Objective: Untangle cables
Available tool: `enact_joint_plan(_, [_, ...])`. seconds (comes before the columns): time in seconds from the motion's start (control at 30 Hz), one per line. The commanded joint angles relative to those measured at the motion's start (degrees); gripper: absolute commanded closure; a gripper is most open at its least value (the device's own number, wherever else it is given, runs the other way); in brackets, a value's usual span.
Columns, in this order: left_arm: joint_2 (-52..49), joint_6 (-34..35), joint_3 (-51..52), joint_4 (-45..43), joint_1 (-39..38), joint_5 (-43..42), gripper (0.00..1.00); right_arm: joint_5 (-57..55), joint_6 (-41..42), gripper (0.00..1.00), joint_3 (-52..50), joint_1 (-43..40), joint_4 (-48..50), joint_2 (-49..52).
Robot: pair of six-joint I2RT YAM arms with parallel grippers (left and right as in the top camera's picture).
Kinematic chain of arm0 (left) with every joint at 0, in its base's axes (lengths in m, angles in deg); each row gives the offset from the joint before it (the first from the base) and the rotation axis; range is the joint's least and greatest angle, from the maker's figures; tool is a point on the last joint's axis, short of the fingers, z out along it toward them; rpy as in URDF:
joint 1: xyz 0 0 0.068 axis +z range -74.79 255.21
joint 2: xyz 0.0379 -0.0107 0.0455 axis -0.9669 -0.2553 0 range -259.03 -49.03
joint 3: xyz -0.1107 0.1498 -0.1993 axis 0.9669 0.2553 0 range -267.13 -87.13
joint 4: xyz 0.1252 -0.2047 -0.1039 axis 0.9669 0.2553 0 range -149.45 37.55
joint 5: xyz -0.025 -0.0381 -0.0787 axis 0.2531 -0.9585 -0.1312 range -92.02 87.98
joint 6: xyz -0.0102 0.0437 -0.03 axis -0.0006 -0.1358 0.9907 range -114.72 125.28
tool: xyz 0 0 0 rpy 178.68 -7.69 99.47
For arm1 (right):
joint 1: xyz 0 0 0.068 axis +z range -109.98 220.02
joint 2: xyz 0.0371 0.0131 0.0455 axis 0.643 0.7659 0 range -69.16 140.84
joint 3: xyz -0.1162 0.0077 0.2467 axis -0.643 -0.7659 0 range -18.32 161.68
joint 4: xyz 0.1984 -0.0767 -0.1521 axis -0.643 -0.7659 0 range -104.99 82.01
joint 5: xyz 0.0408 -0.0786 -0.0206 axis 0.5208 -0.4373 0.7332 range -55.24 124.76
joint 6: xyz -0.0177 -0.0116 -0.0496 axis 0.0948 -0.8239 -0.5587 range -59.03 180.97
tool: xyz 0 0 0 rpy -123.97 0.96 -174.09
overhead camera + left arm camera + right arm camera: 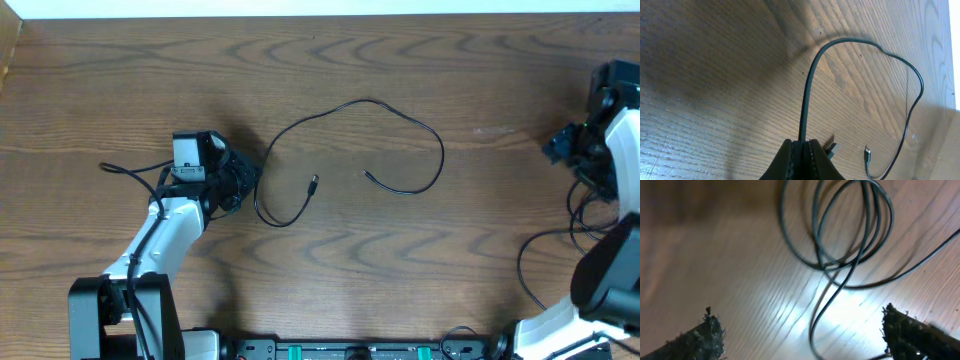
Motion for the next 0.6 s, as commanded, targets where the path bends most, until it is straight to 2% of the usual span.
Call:
enact_joint_plan(0.0, [0.4, 0.5, -0.4, 0.2, 0.1, -0.2, 0.92, -1.6, -1.2, 0.01, -0.5, -2.6, 1.6, 3.6])
enact_joint_plan(0.13, [0.4, 0.5, -0.4, 0.2, 0.1, -0.2, 0.92, 2.0, -7.3, 0.01, -1.3, -5.2, 5.7, 7.3])
enact_joint_plan(0.4, [0.4, 0.5, -0.4, 0.2, 0.1, -0.2, 0.92, 12.5, -18.7, 0.01, -9.5, -11.3, 21.4, 9.7])
enact_joint_plan(0.5, [0.4, 0.5, -0.4, 0.2, 0.1, -0.2, 0.92, 18.7, -19.6, 0.12, -13.8, -12.6, 26.2, 9.7])
enact_joint_plan(0.57, [0.4, 0.5, -0.4, 0.2, 0.1, 0.0, 0.92, 22.3, -19.7, 0.27, -16.4, -12.7, 29.2, 9.7])
